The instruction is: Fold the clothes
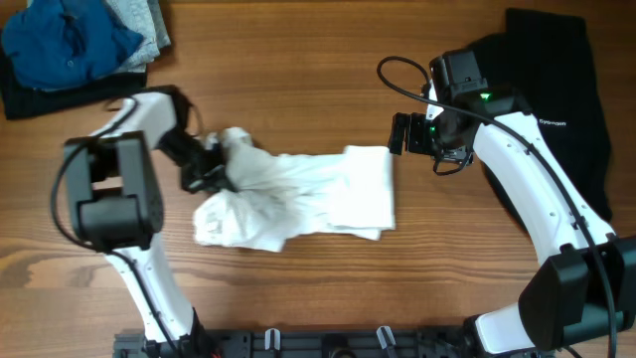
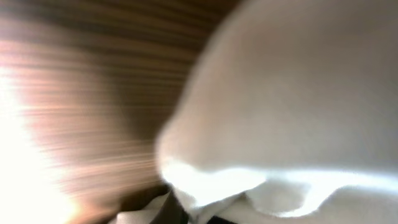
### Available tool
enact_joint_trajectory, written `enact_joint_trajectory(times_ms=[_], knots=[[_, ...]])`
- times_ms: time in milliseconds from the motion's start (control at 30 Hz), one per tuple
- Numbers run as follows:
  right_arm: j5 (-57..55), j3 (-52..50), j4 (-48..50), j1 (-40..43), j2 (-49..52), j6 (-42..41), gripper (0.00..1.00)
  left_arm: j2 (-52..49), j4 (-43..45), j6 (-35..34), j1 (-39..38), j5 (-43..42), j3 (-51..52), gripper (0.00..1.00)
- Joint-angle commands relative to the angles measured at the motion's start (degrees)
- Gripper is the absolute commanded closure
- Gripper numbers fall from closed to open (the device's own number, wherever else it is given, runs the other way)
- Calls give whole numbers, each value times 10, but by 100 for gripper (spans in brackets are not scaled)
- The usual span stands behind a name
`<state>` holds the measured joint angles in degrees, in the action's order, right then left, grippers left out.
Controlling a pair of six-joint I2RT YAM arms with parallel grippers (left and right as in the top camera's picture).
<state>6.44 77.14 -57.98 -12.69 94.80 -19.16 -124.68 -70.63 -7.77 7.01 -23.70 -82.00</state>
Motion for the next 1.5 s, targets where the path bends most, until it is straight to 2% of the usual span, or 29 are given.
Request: enact_joint_trajectory(times_ms=[0,167,367,600,933,1233,1467], knots=[[9,5,2,1,-2,10,0,-7,-18,-96,85,173,-53,96],[10,5,6,1,-2,10,1,-5,-101,-96,134,174,-165,96],[14,4,13,0,-2,7,0,23,-175,-97,103,172,-258,96],[26,4,14,0,-2,6,0,45,-192,-100,-7,172,-259,96],[26,4,14,0,-2,5,0,45,-203,-149,-163,172,-259,96],[26,4,14,0,-2,5,0,42,-203,-152,-235,172,-258,96],[26,4,16,0,-2,5,0,38,-205,-152,-261,172,-258,96]])
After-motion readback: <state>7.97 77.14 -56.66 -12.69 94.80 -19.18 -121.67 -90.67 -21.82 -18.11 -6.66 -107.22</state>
